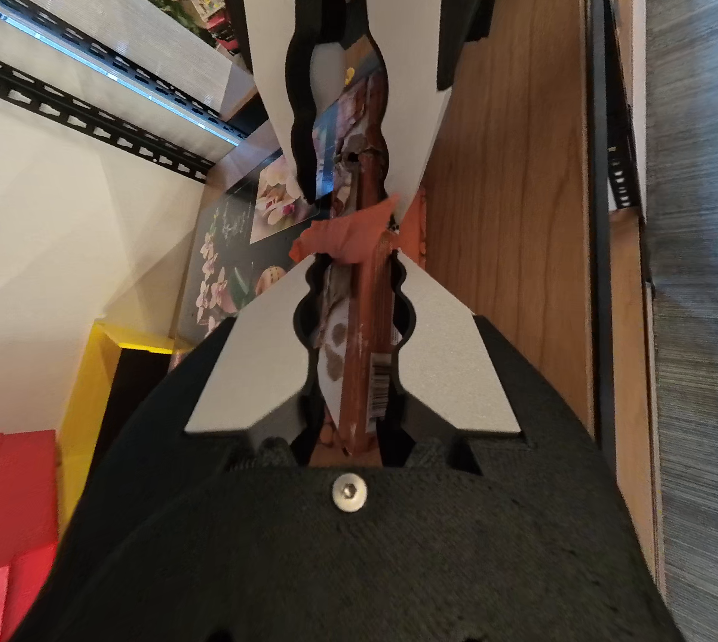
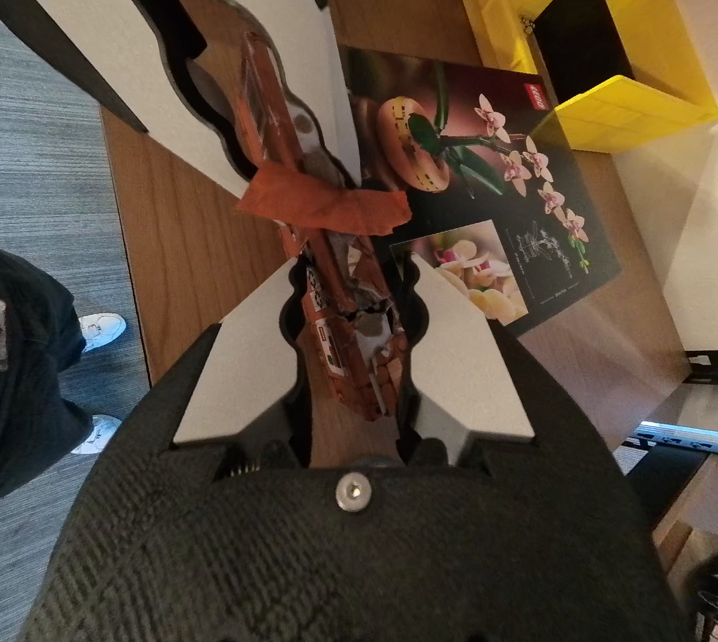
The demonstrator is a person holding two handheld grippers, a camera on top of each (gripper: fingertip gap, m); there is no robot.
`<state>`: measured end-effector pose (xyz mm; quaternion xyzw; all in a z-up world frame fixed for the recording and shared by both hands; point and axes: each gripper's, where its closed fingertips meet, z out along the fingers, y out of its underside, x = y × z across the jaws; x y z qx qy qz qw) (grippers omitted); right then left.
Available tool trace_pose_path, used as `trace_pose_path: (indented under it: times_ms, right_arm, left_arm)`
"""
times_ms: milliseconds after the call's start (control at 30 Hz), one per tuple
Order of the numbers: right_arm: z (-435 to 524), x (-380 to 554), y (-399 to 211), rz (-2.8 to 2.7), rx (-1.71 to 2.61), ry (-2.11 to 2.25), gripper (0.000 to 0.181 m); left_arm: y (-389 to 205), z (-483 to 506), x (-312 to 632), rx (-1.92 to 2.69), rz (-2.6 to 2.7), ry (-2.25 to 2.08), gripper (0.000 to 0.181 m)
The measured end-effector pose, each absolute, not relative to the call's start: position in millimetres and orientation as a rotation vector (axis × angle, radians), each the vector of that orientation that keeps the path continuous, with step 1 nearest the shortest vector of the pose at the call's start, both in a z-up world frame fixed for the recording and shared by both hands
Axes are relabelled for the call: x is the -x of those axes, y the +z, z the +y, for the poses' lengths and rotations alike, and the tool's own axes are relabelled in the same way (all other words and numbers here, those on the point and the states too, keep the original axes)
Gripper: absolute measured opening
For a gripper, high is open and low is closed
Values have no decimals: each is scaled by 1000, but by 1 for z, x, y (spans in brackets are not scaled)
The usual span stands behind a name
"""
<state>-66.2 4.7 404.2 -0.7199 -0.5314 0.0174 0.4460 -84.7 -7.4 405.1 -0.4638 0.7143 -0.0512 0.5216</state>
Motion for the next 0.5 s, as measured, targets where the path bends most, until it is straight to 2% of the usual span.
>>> trace_pose_path:
  times_ms: [233, 500]
  right_arm:
    - [5, 66, 404, -1312, 1789, 48, 49]
    - [5, 66, 404, -1312, 1792, 48, 49]
  left_arm:
    - [407, 0, 106, 1190, 1634, -149, 47]
    - [403, 6, 110, 1325, 1599, -259, 51]
